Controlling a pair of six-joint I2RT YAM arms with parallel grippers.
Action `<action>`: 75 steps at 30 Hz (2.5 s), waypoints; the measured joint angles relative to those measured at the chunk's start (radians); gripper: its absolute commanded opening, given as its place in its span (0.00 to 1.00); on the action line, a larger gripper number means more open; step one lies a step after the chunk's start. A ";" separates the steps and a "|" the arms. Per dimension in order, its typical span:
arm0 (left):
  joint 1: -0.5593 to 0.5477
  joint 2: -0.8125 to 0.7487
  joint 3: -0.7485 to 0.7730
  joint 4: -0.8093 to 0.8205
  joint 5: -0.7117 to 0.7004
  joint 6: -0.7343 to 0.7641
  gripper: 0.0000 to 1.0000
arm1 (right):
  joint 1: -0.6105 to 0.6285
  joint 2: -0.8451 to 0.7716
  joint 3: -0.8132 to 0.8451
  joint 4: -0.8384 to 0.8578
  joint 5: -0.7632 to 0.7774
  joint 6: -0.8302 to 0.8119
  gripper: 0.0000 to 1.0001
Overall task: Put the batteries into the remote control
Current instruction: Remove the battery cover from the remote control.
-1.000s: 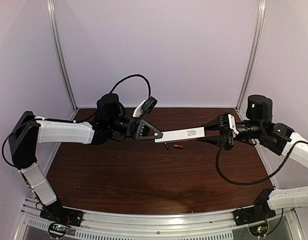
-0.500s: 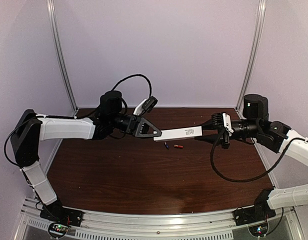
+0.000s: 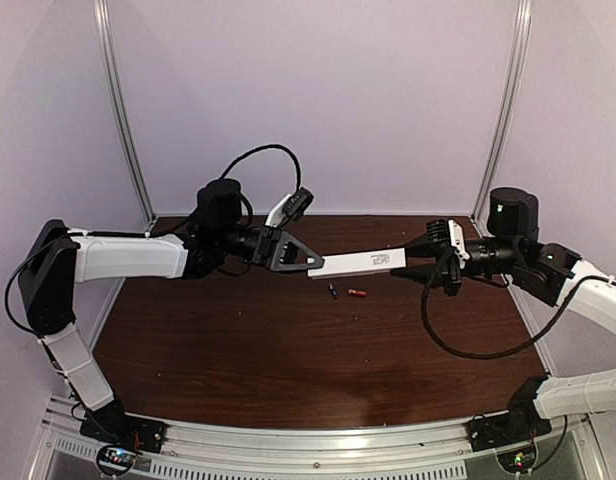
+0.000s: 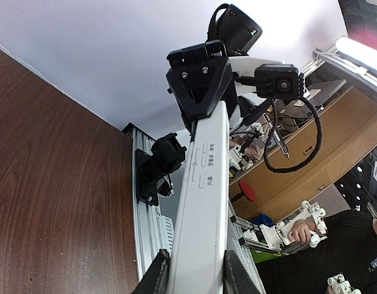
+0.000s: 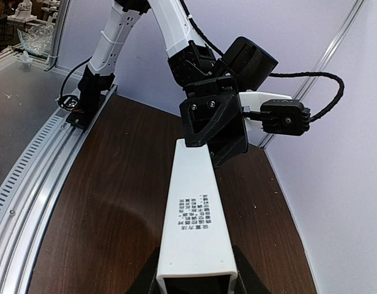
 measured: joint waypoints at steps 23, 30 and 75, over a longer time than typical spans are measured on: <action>-0.014 -0.006 0.027 -0.118 -0.062 0.080 0.76 | -0.030 0.001 -0.021 0.066 -0.037 0.087 0.00; 0.042 -0.002 0.261 -0.491 -0.073 0.331 0.98 | -0.030 0.025 0.048 -0.098 -0.130 0.024 0.00; -0.143 0.291 0.573 -1.029 0.079 0.662 0.49 | 0.019 0.244 0.230 -0.457 -0.153 -0.226 0.00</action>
